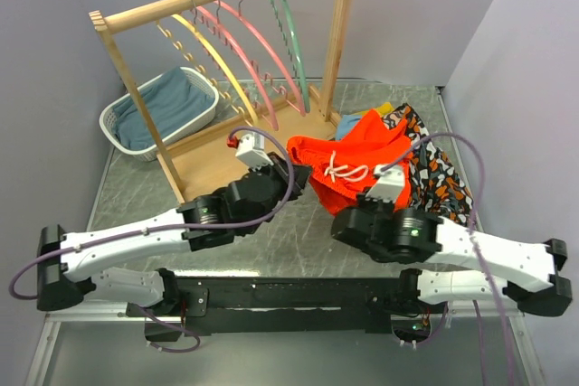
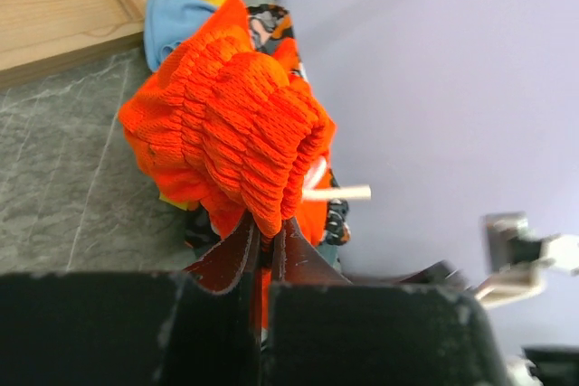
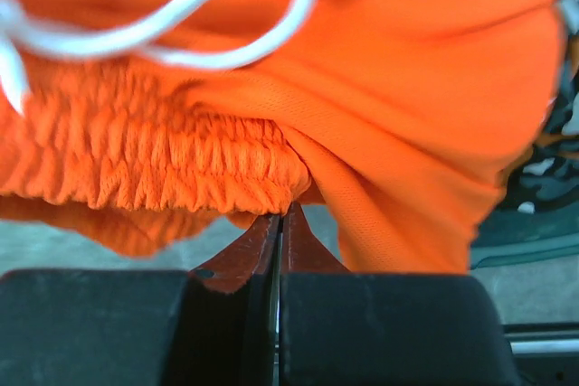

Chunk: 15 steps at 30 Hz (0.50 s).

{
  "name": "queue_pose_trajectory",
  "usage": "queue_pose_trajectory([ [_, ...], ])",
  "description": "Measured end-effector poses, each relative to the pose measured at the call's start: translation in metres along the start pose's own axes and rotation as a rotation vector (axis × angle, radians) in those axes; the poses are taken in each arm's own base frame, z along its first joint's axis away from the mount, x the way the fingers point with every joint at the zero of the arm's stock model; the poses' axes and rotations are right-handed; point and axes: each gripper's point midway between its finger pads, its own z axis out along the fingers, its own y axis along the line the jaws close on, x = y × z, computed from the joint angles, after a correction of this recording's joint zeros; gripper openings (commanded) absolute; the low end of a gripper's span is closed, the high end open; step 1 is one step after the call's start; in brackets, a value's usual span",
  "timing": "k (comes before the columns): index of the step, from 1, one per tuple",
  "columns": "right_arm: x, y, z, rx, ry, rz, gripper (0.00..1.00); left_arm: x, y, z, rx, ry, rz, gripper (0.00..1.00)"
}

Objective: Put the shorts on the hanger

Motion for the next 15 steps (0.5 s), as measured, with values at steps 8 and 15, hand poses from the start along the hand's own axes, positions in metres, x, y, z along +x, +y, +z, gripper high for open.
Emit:
queue_pose_trajectory([
  [8, -0.109, 0.004, -0.060, -0.191, -0.142, 0.151, 0.00, -0.023, -0.016, -0.037, 0.111, 0.050, 0.030, 0.01],
  [15, -0.202, 0.035, -0.114, -0.379, -0.266, 0.155, 0.00, -0.048, -0.028, -0.077, 0.221, 0.079, 0.049, 0.01],
])
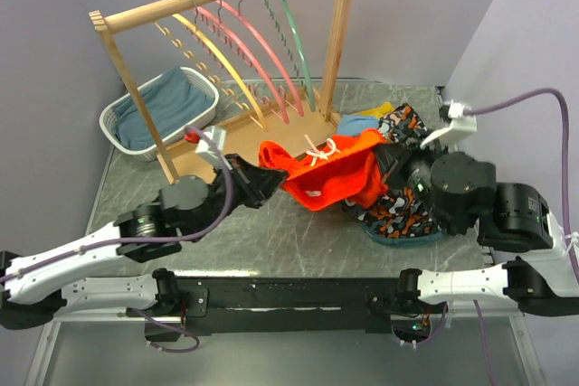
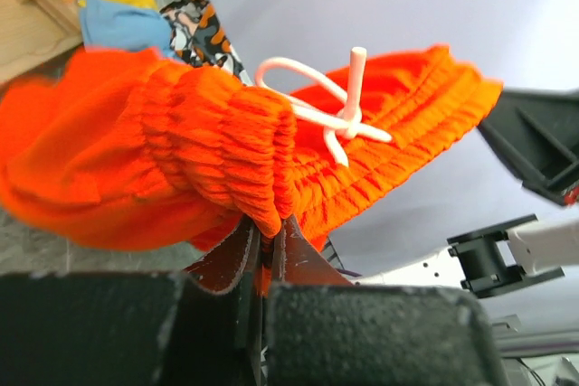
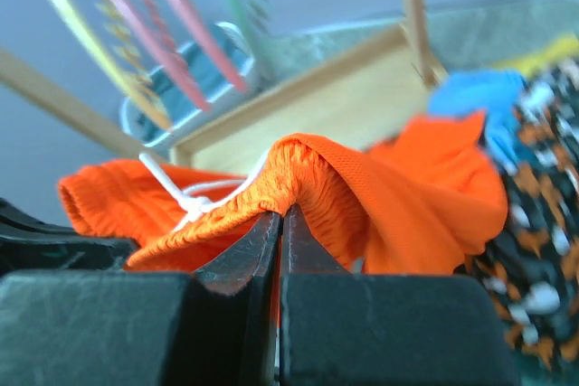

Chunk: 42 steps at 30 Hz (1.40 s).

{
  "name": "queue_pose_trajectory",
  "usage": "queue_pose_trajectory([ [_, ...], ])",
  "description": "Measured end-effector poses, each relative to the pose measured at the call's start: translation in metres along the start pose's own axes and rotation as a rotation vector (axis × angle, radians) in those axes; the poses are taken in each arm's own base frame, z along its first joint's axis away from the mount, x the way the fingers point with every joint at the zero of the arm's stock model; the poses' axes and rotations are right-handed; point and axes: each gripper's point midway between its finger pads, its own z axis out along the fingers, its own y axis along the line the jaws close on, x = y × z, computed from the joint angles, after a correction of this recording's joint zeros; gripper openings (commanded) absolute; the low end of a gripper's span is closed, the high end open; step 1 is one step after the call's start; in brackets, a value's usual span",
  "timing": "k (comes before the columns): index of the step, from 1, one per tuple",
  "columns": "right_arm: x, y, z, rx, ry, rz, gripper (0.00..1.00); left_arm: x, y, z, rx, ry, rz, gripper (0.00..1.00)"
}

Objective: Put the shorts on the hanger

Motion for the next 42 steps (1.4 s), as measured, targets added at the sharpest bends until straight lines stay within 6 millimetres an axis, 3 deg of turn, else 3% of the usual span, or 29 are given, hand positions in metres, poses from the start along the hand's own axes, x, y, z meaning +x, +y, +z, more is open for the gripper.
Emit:
queue_pose_trajectory([
  [4, -0.033, 0.038, 0.002, -0.083, -0.037, -0.047, 0.00, -0.023, -0.009, -0.022, 0.037, -0.023, 0.013, 0.01],
  [7, -0.044, 0.066, 0.010, -0.126, -0.045, -0.086, 0.00, -0.045, -0.018, -0.039, 0.066, -0.056, 0.014, 0.01],
  [11, -0.047, 0.091, 0.016, -0.177, -0.042, -0.108, 0.00, -0.070, -0.023, -0.059, 0.079, -0.102, 0.013, 0.01],
  [14, -0.040, 0.092, 0.025, -0.195, -0.016, -0.105, 0.00, -0.078, -0.018, -0.068, 0.063, -0.120, 0.013, 0.01],
  [17, -0.006, 0.065, 0.048, -0.166, 0.034, -0.083, 0.00, -0.068, -0.002, -0.066, 0.016, -0.111, 0.017, 0.01],
  [19, 0.041, 0.029, 0.065, -0.112, 0.119, -0.090, 0.00, -0.049, 0.022, -0.060, -0.047, -0.085, 0.026, 0.02],
  [23, 0.144, -0.022, 0.085, -0.061, 0.320, -0.067, 0.00, 0.015, 0.093, -0.044, -0.222, 0.006, 0.061, 0.04],
  [26, 0.204, -0.045, 0.095, -0.020, 0.452, -0.052, 0.00, 0.063, 0.149, -0.039, -0.361, 0.071, 0.076, 0.11],
  [28, 0.233, -0.053, 0.101, 0.009, 0.522, -0.053, 0.00, 0.082, 0.174, -0.039, -0.425, 0.087, 0.069, 0.16],
  [34, 0.260, -0.063, 0.125, 0.082, 0.579, -0.062, 0.00, 0.109, 0.217, -0.033, -0.546, 0.062, 0.024, 0.44],
  [38, 0.258, -0.076, 0.133, 0.145, 0.561, -0.074, 0.00, 0.114, 0.235, -0.032, -0.608, 0.044, 0.034, 0.50],
  [42, 0.251, -0.079, 0.140, 0.170, 0.540, -0.080, 0.00, 0.115, 0.240, -0.031, -0.630, 0.036, 0.035, 0.54],
])
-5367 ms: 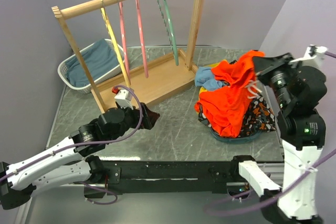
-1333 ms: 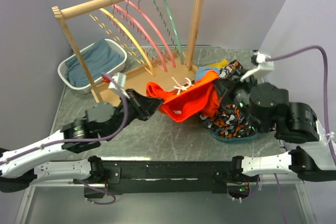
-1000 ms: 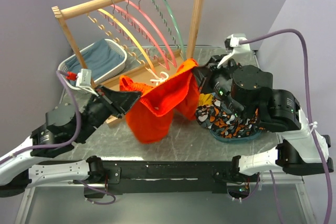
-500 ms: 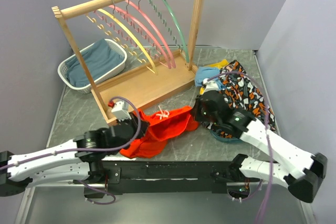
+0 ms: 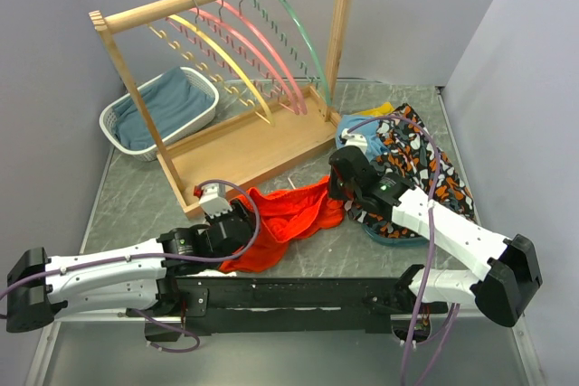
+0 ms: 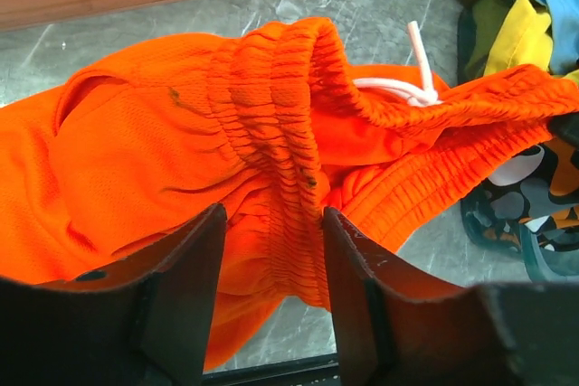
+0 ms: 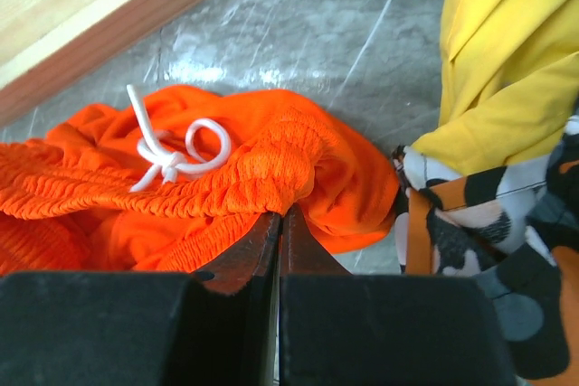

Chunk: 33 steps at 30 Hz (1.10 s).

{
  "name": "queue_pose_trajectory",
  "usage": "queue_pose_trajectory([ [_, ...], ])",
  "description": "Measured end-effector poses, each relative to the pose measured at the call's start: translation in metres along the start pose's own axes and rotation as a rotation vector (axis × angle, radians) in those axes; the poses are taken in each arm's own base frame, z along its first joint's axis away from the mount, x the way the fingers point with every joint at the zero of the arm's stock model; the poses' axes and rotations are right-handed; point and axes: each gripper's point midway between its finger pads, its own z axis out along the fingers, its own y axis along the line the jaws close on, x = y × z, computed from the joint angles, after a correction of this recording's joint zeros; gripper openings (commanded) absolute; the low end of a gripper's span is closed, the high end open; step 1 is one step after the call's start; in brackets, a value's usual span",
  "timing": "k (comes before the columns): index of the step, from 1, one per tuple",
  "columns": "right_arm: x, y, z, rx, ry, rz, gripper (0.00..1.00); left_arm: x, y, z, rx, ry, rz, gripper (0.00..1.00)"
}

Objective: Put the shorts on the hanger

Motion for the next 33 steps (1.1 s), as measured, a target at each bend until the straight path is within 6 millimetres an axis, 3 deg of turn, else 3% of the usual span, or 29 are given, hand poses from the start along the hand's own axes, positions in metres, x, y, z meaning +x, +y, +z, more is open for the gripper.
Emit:
queue_pose_trajectory([
  [13, -0.007, -0.001, -0.002, 0.008, -0.023, 0.001, 0.00, -0.027, 0.008, 0.013, -0.084, -0.063, -0.017, 0.58],
  [20, -0.007, -0.001, -0.003, 0.006, -0.025, 0.002, 0.00, -0.042, -0.012, 0.022, -0.104, -0.080, 0.031, 0.57],
  [25, -0.008, -0.001, -0.003, 0.006, -0.026, 0.002, 0.00, -0.041, -0.023, 0.030, -0.123, -0.075, 0.061, 0.50],
  [31, -0.010, -0.002, -0.006, 0.003, -0.038, 0.004, 0.00, -0.032, -0.005, 0.040, -0.204, -0.059, 0.110, 0.44],
  [33, -0.011, -0.002, -0.006, 0.004, -0.041, 0.002, 0.00, -0.033, -0.002, 0.042, -0.216, -0.061, 0.109, 0.35],
])
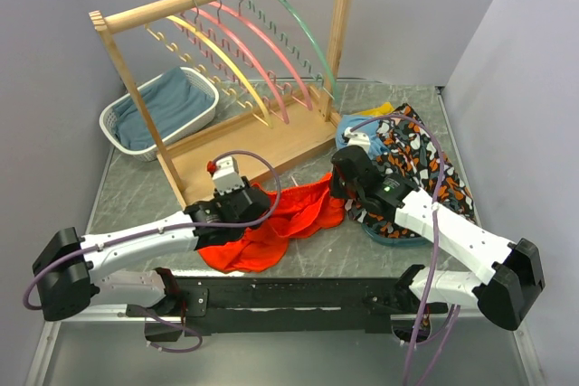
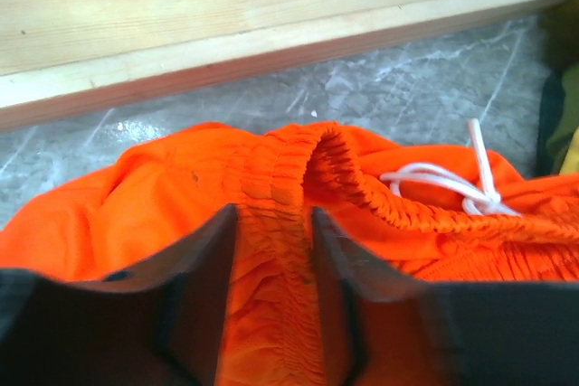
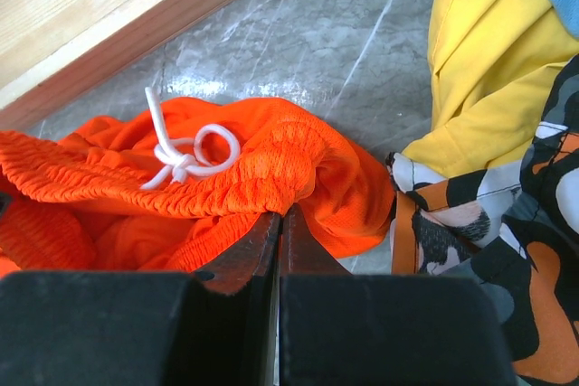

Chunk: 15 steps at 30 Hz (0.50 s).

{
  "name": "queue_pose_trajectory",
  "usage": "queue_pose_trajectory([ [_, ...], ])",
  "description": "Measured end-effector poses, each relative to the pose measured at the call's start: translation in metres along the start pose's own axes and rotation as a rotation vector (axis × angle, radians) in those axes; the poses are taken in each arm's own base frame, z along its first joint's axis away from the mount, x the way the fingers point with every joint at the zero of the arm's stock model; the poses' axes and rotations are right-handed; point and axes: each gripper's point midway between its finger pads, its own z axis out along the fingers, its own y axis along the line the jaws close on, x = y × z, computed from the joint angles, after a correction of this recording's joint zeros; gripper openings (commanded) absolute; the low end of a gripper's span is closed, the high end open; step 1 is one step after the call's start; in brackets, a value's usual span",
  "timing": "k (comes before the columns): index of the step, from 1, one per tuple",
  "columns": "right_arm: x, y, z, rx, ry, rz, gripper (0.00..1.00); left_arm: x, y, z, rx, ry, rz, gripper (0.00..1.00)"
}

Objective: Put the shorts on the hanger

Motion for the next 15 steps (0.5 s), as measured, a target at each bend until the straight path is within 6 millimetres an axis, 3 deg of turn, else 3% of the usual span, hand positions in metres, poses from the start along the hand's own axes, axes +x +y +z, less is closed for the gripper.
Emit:
queue_pose_trajectory([
  [5, -0.002, -0.003, 0.001, 0.007, -0.002, -0.003, 0.00, -0.004, 0.008, 0.006, -0.029, -0.010, -0.018, 0.07],
  [8, -0.006, -0.012, 0.003, 0.020, -0.002, 0.005, 0.03, -0.006, 0.023, 0.007, -0.043, -0.010, -0.028, 0.01],
  [11, -0.007, -0.014, 0.005, 0.007, 0.008, 0.004, 0.28, -0.013, 0.038, 0.005, -0.032, -0.007, -0.053, 0.01],
  [12, -0.007, -0.013, 0.005, -0.004, 0.011, -0.003, 0.43, -0.017, 0.039, 0.003, -0.022, -0.010, -0.064, 0.01],
  [15, -0.007, -0.007, 0.001, -0.045, 0.021, -0.027, 0.62, -0.024, 0.034, -0.001, 0.018, -0.013, -0.076, 0.01],
])
